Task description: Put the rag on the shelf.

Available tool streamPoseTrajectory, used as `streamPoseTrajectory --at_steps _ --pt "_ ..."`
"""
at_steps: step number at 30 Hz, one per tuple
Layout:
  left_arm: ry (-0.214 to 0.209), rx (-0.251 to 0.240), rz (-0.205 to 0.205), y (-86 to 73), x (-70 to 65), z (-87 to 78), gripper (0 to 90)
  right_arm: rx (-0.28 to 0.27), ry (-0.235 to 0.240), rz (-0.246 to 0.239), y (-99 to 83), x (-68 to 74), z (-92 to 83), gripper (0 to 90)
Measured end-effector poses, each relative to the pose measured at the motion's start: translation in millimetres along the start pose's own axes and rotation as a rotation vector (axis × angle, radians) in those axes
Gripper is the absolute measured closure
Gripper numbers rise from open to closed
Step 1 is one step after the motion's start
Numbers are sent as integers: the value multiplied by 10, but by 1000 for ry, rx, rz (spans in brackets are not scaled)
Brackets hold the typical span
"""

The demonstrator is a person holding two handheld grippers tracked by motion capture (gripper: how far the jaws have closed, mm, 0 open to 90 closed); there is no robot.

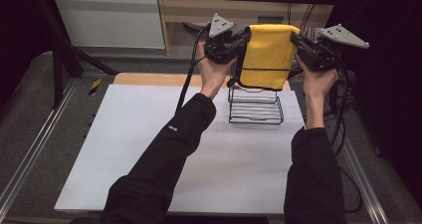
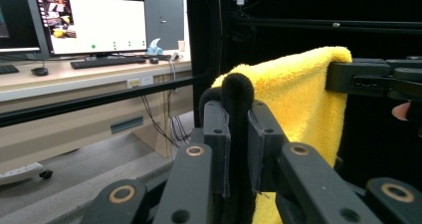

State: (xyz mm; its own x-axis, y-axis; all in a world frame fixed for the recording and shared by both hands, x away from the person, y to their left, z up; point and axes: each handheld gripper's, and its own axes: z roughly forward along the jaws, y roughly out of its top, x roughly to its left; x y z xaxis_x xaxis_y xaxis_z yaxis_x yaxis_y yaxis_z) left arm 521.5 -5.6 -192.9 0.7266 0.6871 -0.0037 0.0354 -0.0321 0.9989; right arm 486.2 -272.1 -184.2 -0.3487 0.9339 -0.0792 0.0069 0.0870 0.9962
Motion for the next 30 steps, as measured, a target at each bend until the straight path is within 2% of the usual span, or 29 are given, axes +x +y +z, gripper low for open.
streamPoseTrajectory --at_steps 8,18,22,30 --pt "-7 17 9 -71 -47 -32 803 12 2 -5 -78 6 -46 840" --pt "-19 40 -2 -188 -42 -56 801 29 10 -16 -178 27 -54 840" --pt "-22 56 5 -200 -51 -58 800 29 10 -17 -222 29 -64 838" --pt "-51 56 15 -193 -105 -115 800 26 14 -37 -221 31 -144 838"
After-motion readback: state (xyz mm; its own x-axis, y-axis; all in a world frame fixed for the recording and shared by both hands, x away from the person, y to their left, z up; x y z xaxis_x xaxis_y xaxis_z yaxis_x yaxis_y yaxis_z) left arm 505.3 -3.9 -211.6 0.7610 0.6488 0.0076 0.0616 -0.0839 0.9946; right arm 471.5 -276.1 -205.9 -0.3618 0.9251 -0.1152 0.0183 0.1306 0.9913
